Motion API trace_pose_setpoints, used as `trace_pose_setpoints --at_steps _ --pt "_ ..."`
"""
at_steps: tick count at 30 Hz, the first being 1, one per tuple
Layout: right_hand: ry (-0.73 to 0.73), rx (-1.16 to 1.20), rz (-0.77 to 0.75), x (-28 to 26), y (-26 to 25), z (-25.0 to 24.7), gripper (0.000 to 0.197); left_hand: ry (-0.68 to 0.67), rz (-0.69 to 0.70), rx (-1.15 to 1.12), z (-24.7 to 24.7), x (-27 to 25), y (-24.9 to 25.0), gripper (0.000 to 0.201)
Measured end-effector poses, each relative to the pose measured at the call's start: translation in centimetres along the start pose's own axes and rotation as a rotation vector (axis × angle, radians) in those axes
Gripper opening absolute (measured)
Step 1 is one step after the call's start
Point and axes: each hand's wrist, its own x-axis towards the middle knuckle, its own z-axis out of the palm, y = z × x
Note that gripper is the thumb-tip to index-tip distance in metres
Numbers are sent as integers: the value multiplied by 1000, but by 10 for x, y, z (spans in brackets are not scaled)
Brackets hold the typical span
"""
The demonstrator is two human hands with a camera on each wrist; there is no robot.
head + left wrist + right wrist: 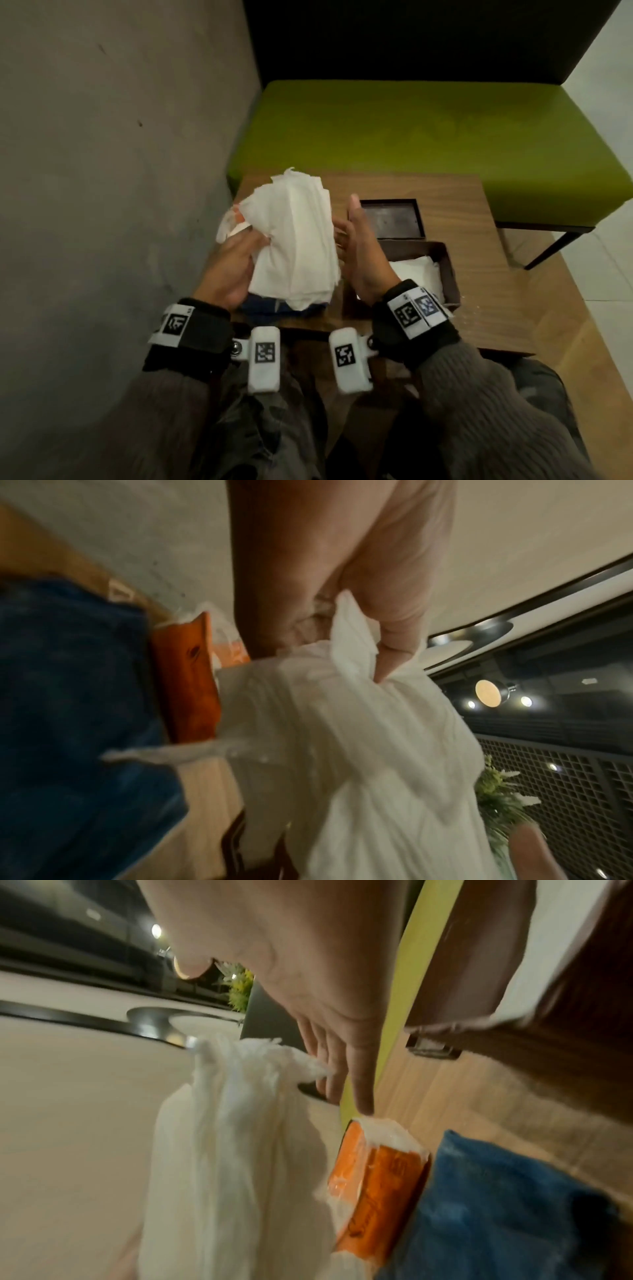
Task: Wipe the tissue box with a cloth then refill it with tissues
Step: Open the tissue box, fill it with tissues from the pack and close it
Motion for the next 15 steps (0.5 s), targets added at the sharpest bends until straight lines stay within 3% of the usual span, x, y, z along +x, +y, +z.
trace_pose_setpoints --at_steps 3,5,8,12,15 --pt "-121 -39 76 -22 1 -12 60 -2 -87 -31 20 -14 -24 33" --pt "-45 -103 73 -30 13 -21 51 -49 -127 -54 33 -25 -35 38" --pt "73 -169 8 -38 29 -32 53 -129 -188 -70 49 -43 -45 36" --pt "148 -134 -11 -54 35 -40 60 -172 -98 3 56 -57 -51 53" --pt "161 -142 -8 -65 38 -36 48 -166 -36 82 61 -61 -56 73"
